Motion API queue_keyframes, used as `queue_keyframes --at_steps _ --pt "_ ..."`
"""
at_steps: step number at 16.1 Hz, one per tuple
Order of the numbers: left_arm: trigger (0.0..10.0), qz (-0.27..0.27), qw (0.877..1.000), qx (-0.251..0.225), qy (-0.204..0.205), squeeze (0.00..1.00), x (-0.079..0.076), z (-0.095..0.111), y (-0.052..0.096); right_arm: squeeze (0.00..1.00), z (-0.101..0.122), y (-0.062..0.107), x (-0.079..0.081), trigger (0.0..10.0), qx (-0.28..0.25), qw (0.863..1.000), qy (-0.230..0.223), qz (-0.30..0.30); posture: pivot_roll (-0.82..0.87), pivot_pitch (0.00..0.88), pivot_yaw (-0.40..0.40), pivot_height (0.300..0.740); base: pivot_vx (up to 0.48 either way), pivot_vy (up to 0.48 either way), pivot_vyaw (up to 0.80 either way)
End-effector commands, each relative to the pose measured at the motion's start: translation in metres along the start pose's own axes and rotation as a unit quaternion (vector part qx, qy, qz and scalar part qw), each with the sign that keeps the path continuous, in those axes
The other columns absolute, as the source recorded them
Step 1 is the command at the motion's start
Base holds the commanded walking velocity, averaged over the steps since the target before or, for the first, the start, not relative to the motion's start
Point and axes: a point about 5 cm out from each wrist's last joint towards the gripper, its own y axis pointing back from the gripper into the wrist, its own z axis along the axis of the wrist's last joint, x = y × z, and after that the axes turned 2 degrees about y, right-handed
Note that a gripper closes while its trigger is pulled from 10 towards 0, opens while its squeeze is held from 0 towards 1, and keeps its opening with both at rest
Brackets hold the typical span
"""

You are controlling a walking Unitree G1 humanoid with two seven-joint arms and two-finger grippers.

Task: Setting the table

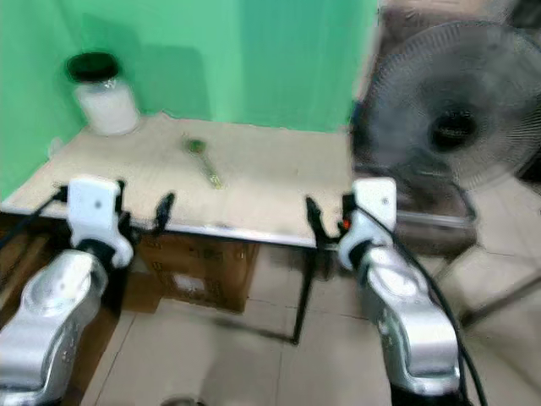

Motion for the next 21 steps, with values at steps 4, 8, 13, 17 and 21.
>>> queue_keyframes --at_steps 4,8,13,17,21 --pt "10.0 0.005 1.000 0.000 -0.003 0.00 0.002 0.000 0.001 0.00 0.004 -0.003 0.002 10.0 -0.010 1.000 -0.008 -0.003 0.16 0.000 -0.009 0.740 0.284 0.000 0.40" --pt "10.0 0.001 1.000 0.001 -0.006 0.00 0.003 0.000 0.001 0.00 0.004 -0.004 0.002 10.0 -0.012 1.000 -0.005 -0.001 0.16 0.000 -0.003 0.740 0.283 0.000 0.00" --pt "10.0 -0.002 1.000 0.007 -0.008 0.00 0.002 -0.002 0.002 0.00 0.006 -0.007 0.004 10.0 -0.014 1.000 -0.002 0.013 0.16 0.000 -0.006 0.740 0.282 0.000 0.00" --pt "10.0 0.000 1.000 0.007 -0.009 0.00 0.005 -0.001 0.003 0.00 0.006 -0.011 0.008 10.0 -0.015 1.000 -0.003 0.023 0.17 0.000 -0.008 0.740 0.287 0.000 0.60" --pt "10.0 -0.003 1.000 0.012 -0.016 0.00 0.006 -0.002 0.004 0.00 0.005 -0.015 0.006 10.0 -0.012 1.000 -0.005 0.024 0.18 0.000 0.001 0.740 0.292 0.000 0.00"
